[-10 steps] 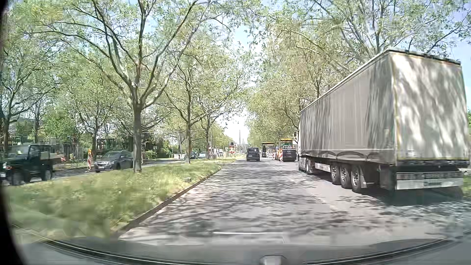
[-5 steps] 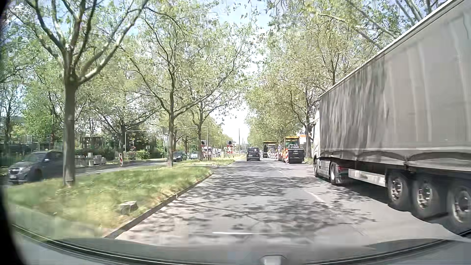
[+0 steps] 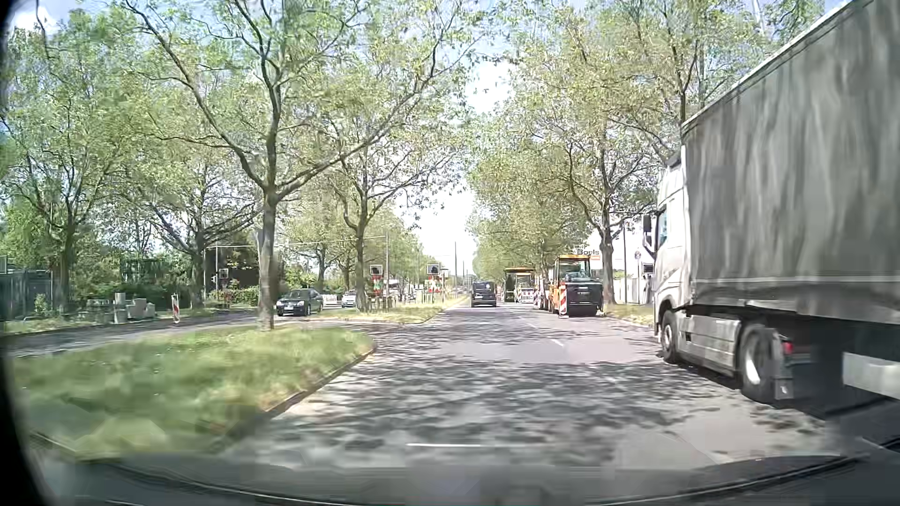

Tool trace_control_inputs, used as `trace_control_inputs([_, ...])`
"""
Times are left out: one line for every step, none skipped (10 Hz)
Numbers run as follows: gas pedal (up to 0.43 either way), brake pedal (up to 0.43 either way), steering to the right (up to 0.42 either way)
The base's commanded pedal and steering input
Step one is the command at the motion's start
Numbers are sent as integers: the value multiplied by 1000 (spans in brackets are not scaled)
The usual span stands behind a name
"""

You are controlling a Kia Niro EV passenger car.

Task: Follow the waypoints while adhering to traffic rules and regulations

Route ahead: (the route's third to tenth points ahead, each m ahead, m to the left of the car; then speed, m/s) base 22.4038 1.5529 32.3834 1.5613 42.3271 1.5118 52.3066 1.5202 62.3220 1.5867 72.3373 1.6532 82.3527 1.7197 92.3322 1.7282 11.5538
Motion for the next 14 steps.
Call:
trace_control_inputs([118,30,0])
trace_control_inputs([118,30,0])
trace_control_inputs([118,30,-1])
trace_control_inputs([118,30,-2])
trace_control_inputs([118,30,-2])
trace_control_inputs([118,30,-2])
trace_control_inputs([118,30,-2])
trace_control_inputs([118,30,-2])
trace_control_inputs([118,30,-2])
trace_control_inputs([118,30,-2])
trace_control_inputs([118,30,-2])
trace_control_inputs([118,30,-2])
trace_control_inputs([118,30,-2])
trace_control_inputs([118,30,-2])
